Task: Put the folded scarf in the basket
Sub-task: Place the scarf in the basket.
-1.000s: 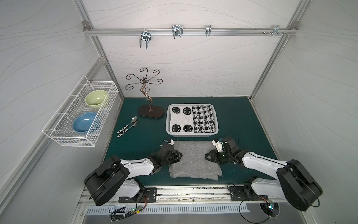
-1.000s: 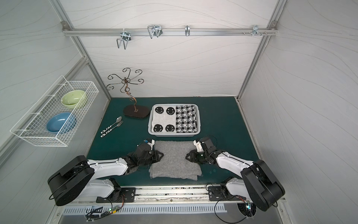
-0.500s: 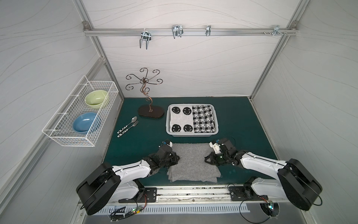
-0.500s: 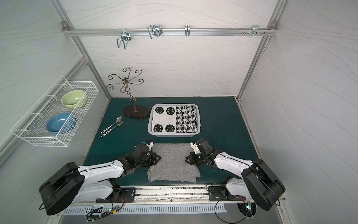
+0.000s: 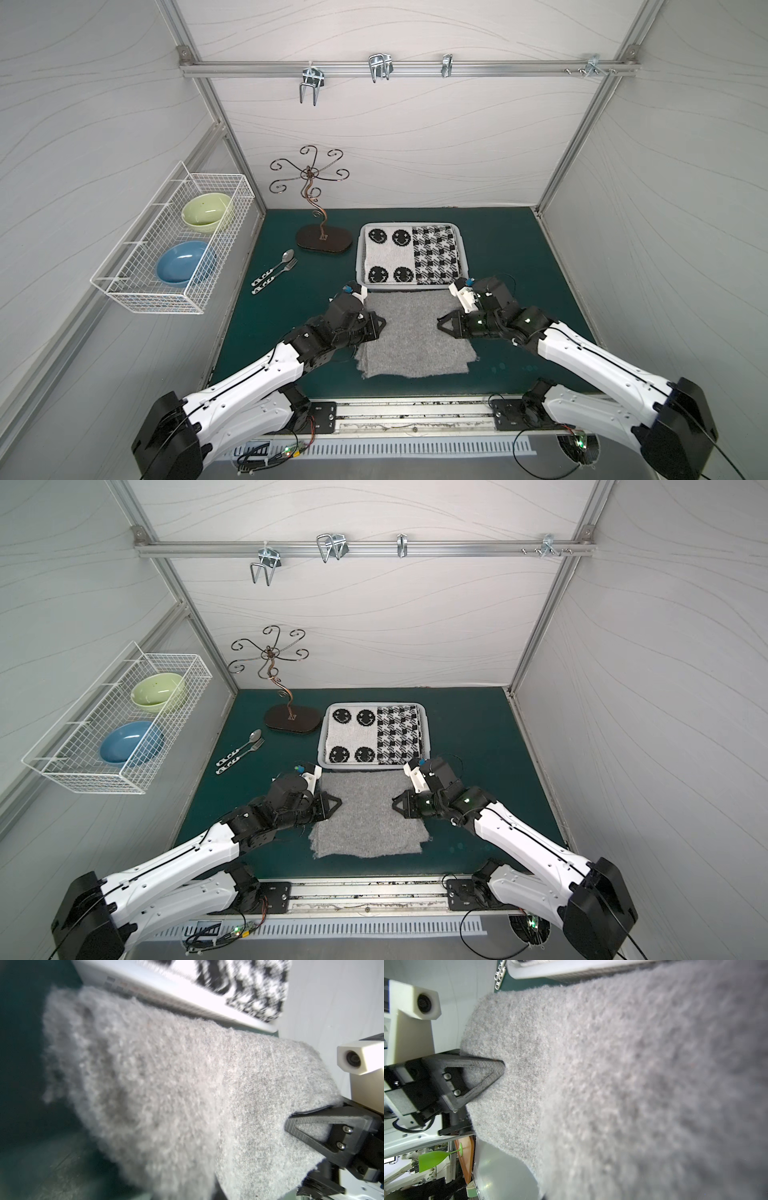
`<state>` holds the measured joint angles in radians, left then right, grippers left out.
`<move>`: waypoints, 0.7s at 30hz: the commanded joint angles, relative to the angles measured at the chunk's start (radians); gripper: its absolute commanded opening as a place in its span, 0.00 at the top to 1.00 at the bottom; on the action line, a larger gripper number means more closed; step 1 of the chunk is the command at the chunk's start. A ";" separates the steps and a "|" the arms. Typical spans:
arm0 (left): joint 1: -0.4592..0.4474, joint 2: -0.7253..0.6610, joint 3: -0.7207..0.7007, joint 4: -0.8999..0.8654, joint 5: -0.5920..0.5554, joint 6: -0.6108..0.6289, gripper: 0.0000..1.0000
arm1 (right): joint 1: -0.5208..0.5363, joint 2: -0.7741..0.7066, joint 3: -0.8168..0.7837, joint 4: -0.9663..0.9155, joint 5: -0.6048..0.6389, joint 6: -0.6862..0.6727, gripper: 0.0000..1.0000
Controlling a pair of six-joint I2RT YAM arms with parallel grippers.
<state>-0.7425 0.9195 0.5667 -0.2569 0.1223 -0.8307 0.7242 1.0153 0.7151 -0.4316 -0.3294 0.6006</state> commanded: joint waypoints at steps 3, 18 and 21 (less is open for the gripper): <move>0.019 0.043 0.229 -0.114 -0.036 0.112 1.00 | -0.059 0.025 0.187 -0.137 -0.017 -0.090 1.00; 0.287 0.525 0.723 -0.089 0.111 0.252 1.00 | -0.323 0.482 0.712 -0.199 -0.174 -0.253 1.00; 0.311 0.617 0.788 -0.073 0.096 0.278 1.00 | -0.362 0.582 0.785 -0.189 -0.187 -0.262 1.00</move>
<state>-0.4545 1.4803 1.2751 -0.3817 0.1989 -0.6064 0.3973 1.5429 1.4376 -0.6147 -0.4835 0.3782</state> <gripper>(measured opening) 0.127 0.150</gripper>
